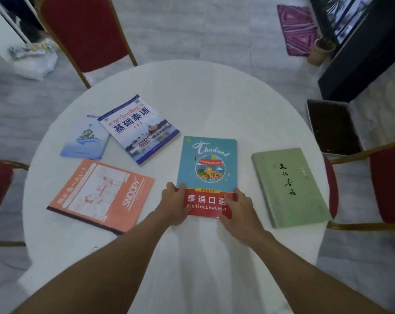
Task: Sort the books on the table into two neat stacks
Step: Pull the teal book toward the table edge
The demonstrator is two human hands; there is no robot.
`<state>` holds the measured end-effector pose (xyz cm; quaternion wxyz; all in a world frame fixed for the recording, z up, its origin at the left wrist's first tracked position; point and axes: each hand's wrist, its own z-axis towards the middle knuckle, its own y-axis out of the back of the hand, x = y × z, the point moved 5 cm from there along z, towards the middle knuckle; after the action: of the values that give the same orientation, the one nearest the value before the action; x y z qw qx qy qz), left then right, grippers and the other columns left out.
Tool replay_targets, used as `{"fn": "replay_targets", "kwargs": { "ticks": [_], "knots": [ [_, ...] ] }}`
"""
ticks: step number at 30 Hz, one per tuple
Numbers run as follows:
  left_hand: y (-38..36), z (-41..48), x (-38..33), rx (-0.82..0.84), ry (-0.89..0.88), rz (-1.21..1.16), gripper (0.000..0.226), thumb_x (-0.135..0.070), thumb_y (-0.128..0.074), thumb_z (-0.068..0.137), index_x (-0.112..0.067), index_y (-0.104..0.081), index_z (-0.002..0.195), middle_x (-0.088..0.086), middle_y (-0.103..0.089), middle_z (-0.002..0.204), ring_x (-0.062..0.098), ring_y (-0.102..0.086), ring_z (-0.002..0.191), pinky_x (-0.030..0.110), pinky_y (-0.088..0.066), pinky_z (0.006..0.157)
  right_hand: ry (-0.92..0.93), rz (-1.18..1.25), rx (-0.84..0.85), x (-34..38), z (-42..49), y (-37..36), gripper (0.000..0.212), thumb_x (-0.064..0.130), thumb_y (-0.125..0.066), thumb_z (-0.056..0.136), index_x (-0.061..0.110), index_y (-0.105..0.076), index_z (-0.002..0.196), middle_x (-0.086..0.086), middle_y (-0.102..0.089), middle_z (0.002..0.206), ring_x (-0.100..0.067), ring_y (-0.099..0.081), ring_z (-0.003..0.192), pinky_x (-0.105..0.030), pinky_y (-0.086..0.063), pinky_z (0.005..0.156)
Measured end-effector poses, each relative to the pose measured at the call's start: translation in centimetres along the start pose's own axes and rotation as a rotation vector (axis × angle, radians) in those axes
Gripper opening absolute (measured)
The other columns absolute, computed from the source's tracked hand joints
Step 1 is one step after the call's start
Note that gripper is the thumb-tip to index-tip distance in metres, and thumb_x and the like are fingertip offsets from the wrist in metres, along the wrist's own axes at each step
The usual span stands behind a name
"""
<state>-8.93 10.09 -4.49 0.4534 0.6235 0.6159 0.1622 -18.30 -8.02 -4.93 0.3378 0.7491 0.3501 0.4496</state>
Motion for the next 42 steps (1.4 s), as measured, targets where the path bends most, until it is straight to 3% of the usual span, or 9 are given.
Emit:
{"fn": "replay_targets", "kwargs": {
  "ticks": [3, 9, 11, 14, 19, 27, 30, 34, 42],
  "knots": [
    [-1.5, -2.7, 0.6, -0.028, 0.005, -0.022, 0.066, -0.041, -0.056, 0.093, -0.014, -0.03, 0.147, 0.013, -0.037, 0.133, 0.023, -0.044, 0.123, 0.037, -0.046, 0.102, -0.027, 0.02, -0.026, -0.2, -2.3, -0.9, 0.05, 0.043, -0.064, 0.089, 0.021, -0.059, 0.134, -0.008, -0.037, 0.148, -0.026, -0.039, 0.13, -0.036, -0.037, 0.11],
    [-1.9, -5.1, 2.3, -0.164, 0.054, 0.06, 0.037, -0.047, -0.048, 0.094, -0.018, -0.054, 0.114, 0.005, -0.056, 0.108, 0.021, -0.063, 0.097, 0.039, -0.058, 0.08, -0.033, 0.033, -0.208, -0.6, -4.1, -0.4, 0.03, 0.048, -0.064, 0.089, 0.018, -0.071, 0.088, 0.001, -0.061, 0.099, -0.019, -0.06, 0.096, -0.031, -0.051, 0.079],
    [-1.9, -4.4, 2.7, -0.175, 0.041, 0.029, 0.036, -0.042, -0.05, 0.093, -0.019, -0.052, 0.12, 0.005, -0.055, 0.115, 0.02, -0.059, 0.104, 0.039, -0.057, 0.082, -0.025, 0.109, -0.2, -0.6, -3.2, -0.3, 0.032, 0.041, -0.068, 0.088, 0.019, -0.068, 0.111, -0.002, -0.058, 0.12, -0.019, -0.056, 0.113, -0.033, -0.049, 0.092],
    [-2.0, -3.2, 2.8, -0.146, 0.0, -0.085, 0.06, -0.034, -0.056, 0.092, -0.022, -0.034, 0.147, 0.007, -0.036, 0.149, 0.022, -0.043, 0.132, 0.041, -0.051, 0.098, -0.047, 0.176, -0.058, -0.2, -1.4, -0.6, 0.07, 0.036, -0.071, 0.088, 0.023, -0.039, 0.149, -0.005, -0.022, 0.161, -0.022, -0.026, 0.145, -0.038, -0.033, 0.113],
    [-3.0, -2.7, 2.5, -0.084, -0.036, -0.005, 0.071, -0.039, -0.051, 0.097, -0.026, -0.016, 0.157, 0.005, -0.007, 0.166, 0.025, -0.021, 0.147, 0.043, -0.039, 0.112, 0.019, -0.095, 0.128, 0.5, -0.5, -2.1, 0.09, 0.048, -0.063, 0.09, 0.028, -0.008, 0.158, -0.004, 0.005, 0.167, -0.021, 0.008, 0.153, -0.044, -0.026, 0.119],
    [-2.5, -3.9, 3.1, -0.246, -0.073, 0.125, 0.044, -0.047, -0.056, 0.089, -0.023, -0.051, 0.126, 0.0, -0.054, 0.127, 0.013, -0.055, 0.109, 0.028, -0.054, 0.079, 0.069, -0.124, -0.066, 0.7, -2.3, -1.3, 0.062, 0.06, -0.062, 0.085, 0.031, -0.054, 0.139, -0.002, -0.044, 0.142, -0.017, -0.038, 0.13, -0.034, -0.046, 0.1],
    [-3.0, -3.6, 3.3, -0.173, -0.057, 0.051, 0.061, -0.043, -0.059, 0.09, -0.023, -0.036, 0.143, 0.004, -0.035, 0.15, 0.02, -0.048, 0.129, 0.035, -0.056, 0.089, 0.078, -0.099, -0.052, 0.6, -1.9, -0.9, 0.068, 0.058, -0.068, 0.081, 0.029, -0.051, 0.14, -0.001, -0.043, 0.138, -0.016, -0.04, 0.128, -0.033, -0.047, 0.1],
    [-4.0, -3.6, 2.9, 0.022, -0.077, 0.02, 0.085, -0.037, -0.054, 0.096, -0.025, 0.002, 0.158, -0.004, 0.018, 0.165, 0.019, -0.022, 0.15, 0.039, -0.049, 0.106, 0.094, -0.162, 0.108, 0.2, -1.8, -2.4, 0.091, 0.059, -0.06, 0.088, 0.028, -0.011, 0.158, 0.0, 0.006, 0.167, -0.021, 0.005, 0.153, -0.043, -0.03, 0.118],
    [-3.9, -4.9, 3.1, -0.034, -0.099, 0.203, 0.08, -0.048, -0.06, 0.088, -0.023, -0.022, 0.155, 0.003, -0.01, 0.166, 0.021, -0.057, 0.125, 0.036, -0.055, 0.094, 0.112, -0.176, 0.006, 0.1, -3.6, -2.2, 0.076, 0.062, -0.063, 0.083, 0.033, -0.039, 0.149, 0.002, -0.027, 0.159, -0.017, -0.02, 0.144, -0.036, -0.041, 0.107]
  ]
}}
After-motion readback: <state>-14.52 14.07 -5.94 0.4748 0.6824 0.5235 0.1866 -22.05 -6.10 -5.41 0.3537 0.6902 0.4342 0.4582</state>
